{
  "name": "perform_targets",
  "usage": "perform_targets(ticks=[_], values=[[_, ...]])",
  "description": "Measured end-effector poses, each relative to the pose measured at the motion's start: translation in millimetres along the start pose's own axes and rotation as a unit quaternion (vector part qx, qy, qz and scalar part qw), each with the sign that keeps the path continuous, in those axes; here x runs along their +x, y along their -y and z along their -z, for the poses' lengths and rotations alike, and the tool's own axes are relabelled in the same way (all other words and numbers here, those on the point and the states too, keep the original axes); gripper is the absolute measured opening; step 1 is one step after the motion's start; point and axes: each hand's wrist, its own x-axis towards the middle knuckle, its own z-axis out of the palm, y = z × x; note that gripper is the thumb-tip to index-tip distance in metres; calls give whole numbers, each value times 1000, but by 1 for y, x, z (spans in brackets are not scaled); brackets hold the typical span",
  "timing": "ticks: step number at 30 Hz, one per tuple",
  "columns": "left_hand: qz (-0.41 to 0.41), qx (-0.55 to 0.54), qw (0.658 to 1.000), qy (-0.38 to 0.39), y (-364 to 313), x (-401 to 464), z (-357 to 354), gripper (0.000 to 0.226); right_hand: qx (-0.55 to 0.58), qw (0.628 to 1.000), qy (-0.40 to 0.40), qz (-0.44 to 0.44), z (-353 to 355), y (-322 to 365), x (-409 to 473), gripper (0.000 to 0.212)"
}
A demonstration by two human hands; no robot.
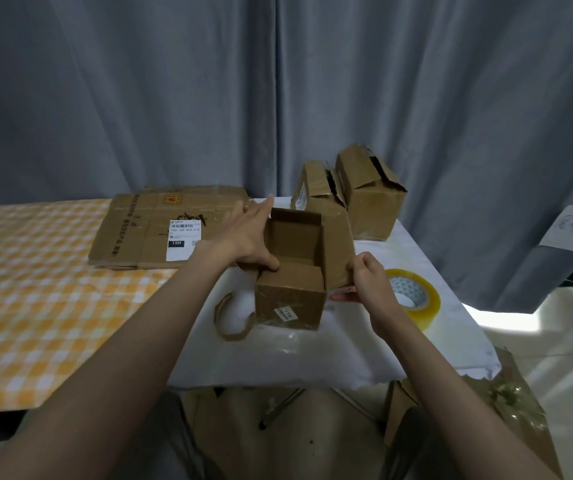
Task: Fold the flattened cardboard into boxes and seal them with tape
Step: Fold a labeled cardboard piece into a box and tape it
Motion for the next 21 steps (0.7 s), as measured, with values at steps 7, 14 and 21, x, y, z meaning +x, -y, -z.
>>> perform_targets(ticks=[7, 14, 21], values=[[-30, 90, 994, 46, 3, 3, -3, 102, 0, 999, -7, 34, -3, 5, -1, 17], [-48, 33, 998, 18, 19, -13, -17, 87, -202, 966, 58, 153, -29, 4, 1, 39], [61, -317, 944, -71, 4, -45, -13, 74, -271, 951, 61, 138, -27, -5, 7, 52]])
